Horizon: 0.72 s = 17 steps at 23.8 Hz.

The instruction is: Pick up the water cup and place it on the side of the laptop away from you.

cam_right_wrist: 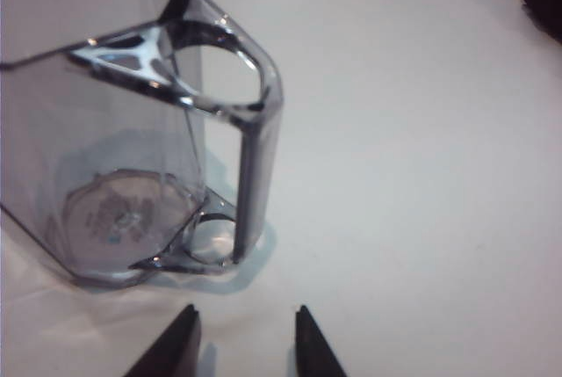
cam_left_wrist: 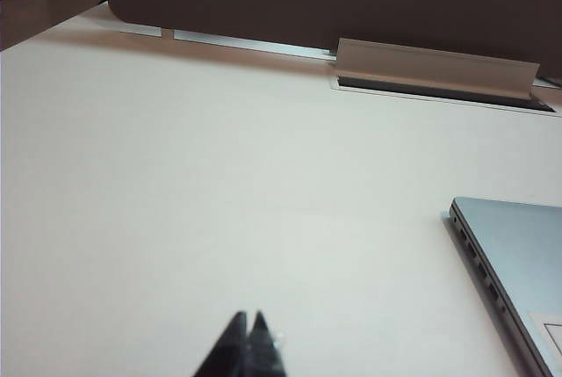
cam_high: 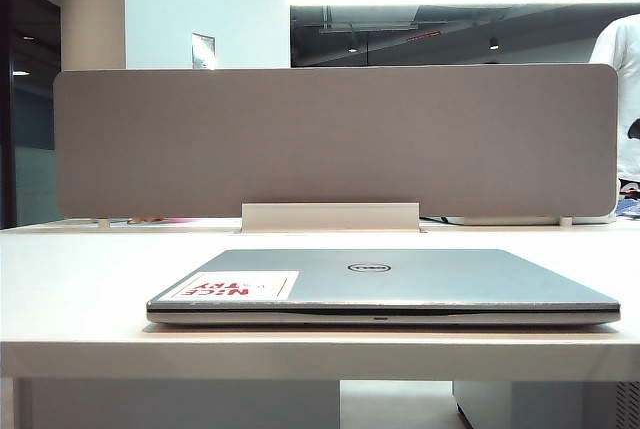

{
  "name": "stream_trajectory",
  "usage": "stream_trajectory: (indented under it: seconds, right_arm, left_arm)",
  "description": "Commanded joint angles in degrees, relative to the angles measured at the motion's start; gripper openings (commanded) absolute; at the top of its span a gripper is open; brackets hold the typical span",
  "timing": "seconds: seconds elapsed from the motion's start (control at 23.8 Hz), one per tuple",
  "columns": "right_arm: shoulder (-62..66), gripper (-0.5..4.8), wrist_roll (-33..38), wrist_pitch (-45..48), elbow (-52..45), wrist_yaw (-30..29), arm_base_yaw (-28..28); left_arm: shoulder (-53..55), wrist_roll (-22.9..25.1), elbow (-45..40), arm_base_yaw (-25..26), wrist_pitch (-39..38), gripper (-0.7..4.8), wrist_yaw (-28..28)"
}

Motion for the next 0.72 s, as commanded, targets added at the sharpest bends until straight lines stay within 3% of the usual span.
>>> stream_trajectory:
  seconds: [0.04,0.72]
  right_arm:
    - [0.39,1.58,-0.11,1.11,1.22,0.04,-0.02]
    - [3.5,1.57,-0.13,1.07,6.58,1.36,-2.89]
  left_arm:
    - [0.07,-0.2,0.17,-0.09,0.63,-0.06,0.09]
    - [0.07,-0.2,0.17,-0.11,-0.39,-0.06,0.26]
